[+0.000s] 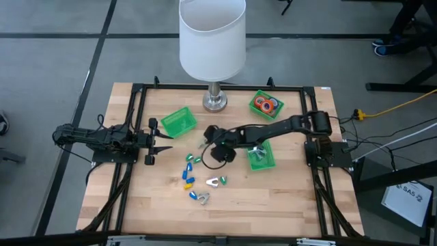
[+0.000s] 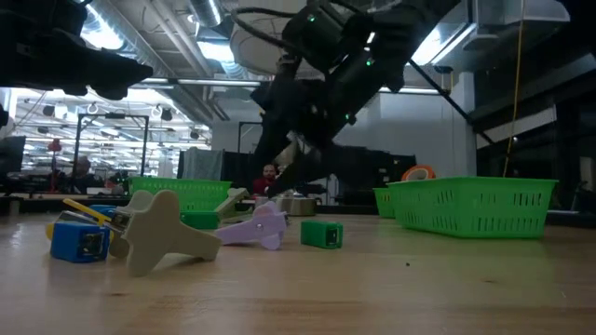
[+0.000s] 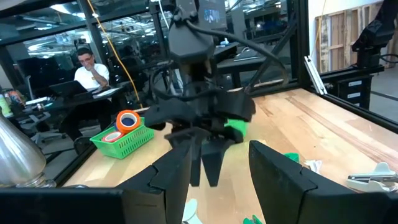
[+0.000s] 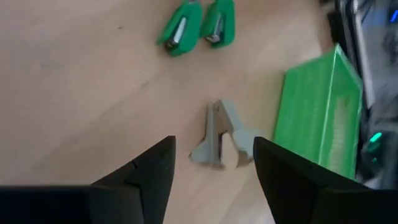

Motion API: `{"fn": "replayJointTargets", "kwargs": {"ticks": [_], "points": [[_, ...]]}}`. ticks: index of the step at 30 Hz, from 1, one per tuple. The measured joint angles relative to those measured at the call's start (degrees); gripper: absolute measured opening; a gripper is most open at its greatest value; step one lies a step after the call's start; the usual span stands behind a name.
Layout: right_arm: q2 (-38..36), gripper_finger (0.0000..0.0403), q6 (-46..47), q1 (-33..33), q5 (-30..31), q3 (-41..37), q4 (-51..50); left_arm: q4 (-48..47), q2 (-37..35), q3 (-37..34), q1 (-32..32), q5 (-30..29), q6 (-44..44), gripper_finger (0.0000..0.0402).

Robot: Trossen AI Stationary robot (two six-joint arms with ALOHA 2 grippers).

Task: Pick and place Stapler, Stapler remover, tape
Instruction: Put the gray staple remover into the bottom right green bin

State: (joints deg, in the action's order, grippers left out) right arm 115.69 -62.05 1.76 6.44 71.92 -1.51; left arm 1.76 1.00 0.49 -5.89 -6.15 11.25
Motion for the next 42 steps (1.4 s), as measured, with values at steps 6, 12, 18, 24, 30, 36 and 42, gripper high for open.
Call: {"fn": "replayJointTargets", "kwargs": {"ticks": [6,12,18,24,30,36,42], "points": [[3.42,0.0218,-10.71,-0.02,3.45,0.0,5.88,0.0,0.01,-0.02,-0.01,0.0,0.0,0.0157],[7.15,0.0218,-19.99,-0.07,6.1,0.0,14.1,0.0,0.01,-0.02,0.0,0.0,0.0,0.0157],[7.75,0.0215,-21.04,-0.21,7.8,0.0,15.03,0.0,0.02,-0.01,0.0,0.0,-0.02,0.0157],[7.75,0.0157,-20.43,-1.1,12.6,0.0,14.99,0.0,0.0,-0.02,0.0,0.0,-0.01,0.0157],[7.77,0.0073,-19.34,-1.07,12.51,-0.02,14.16,0.0,0.0,-0.01,-0.02,0.0,0.0,0.0157],[7.75,0.0014,-19.01,-1.09,11.98,0.0,14.22,0.0,0.01,-0.02,0.0,0.0,0.0,0.0157],[7.75,0.001,-13.76,-1.08,11.98,0.0,14.15,0.0,0.01,0.0,0.0,0.0,0.0,0.0157]]}}
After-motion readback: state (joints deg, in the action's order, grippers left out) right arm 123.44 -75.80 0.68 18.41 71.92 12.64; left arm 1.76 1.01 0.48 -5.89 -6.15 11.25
